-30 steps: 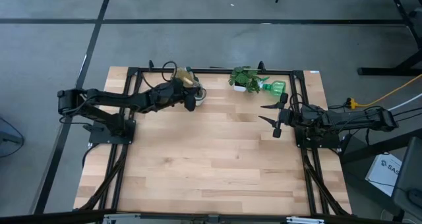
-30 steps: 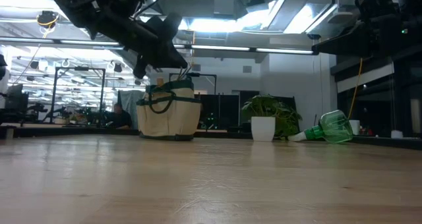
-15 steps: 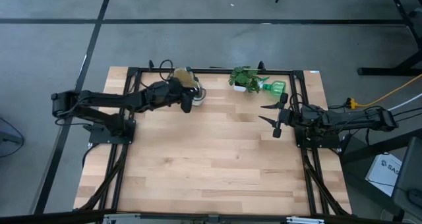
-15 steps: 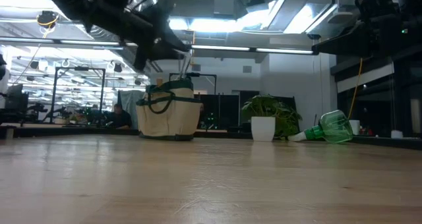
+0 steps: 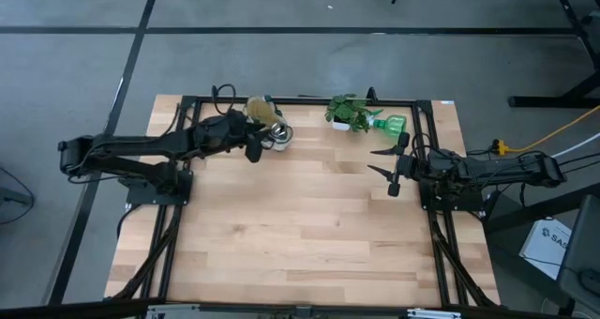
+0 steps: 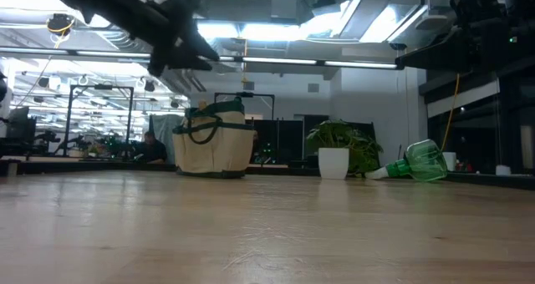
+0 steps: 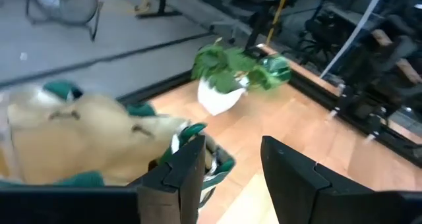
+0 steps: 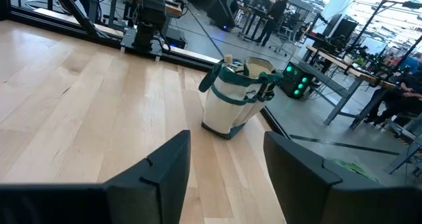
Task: Pick & Place Garden tools in Gardening bag
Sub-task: Put the green spray bottle into the gardening bag
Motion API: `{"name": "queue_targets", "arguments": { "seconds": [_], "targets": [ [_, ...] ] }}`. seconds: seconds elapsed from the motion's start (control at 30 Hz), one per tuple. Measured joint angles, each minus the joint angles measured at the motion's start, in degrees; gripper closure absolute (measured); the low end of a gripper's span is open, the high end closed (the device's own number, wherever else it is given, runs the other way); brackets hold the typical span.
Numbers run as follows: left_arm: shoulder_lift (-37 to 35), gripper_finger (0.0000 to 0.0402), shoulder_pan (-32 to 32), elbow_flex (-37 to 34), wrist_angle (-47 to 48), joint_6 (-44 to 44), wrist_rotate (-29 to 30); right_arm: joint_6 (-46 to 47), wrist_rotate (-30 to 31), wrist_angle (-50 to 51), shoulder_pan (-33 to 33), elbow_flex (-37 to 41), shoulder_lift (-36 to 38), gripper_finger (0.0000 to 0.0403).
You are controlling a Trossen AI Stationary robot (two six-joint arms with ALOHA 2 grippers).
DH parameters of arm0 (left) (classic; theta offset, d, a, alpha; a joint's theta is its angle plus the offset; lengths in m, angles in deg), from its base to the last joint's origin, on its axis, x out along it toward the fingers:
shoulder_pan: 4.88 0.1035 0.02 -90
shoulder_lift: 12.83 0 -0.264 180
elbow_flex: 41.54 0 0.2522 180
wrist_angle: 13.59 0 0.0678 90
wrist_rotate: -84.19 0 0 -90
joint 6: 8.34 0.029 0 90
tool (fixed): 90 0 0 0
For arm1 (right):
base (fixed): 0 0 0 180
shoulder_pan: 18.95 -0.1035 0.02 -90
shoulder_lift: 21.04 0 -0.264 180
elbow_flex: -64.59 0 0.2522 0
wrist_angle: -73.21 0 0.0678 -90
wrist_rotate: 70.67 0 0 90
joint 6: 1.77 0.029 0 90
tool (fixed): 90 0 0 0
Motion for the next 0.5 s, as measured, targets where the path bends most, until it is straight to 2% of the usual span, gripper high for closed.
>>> {"name": "queue_targets", "arguments": {
  "seconds": [0.17, 0.37, 0.5],
  "targets": [
    [-4.91, 0.0264, -2.49, 0.00, 0.66, 7.17, 1.09, 0.02, 0.00, 0.00, 0.01, 0.00, 0.00, 0.0208],
    [-11.40, 0.0267, -5.40, 0.00, 4.79, 8.10, -8.12, 0.00, 0.00, 0.00, 0.00, 0.00, 0.00, 0.0208],
    [-14.62, 0.0265, -8.00, 0.00, 8.74, 10.57, -11.35, 0.01, 0.02, 0.00, 0.01, 0.00, 0.01, 0.0208]
  ]
}}
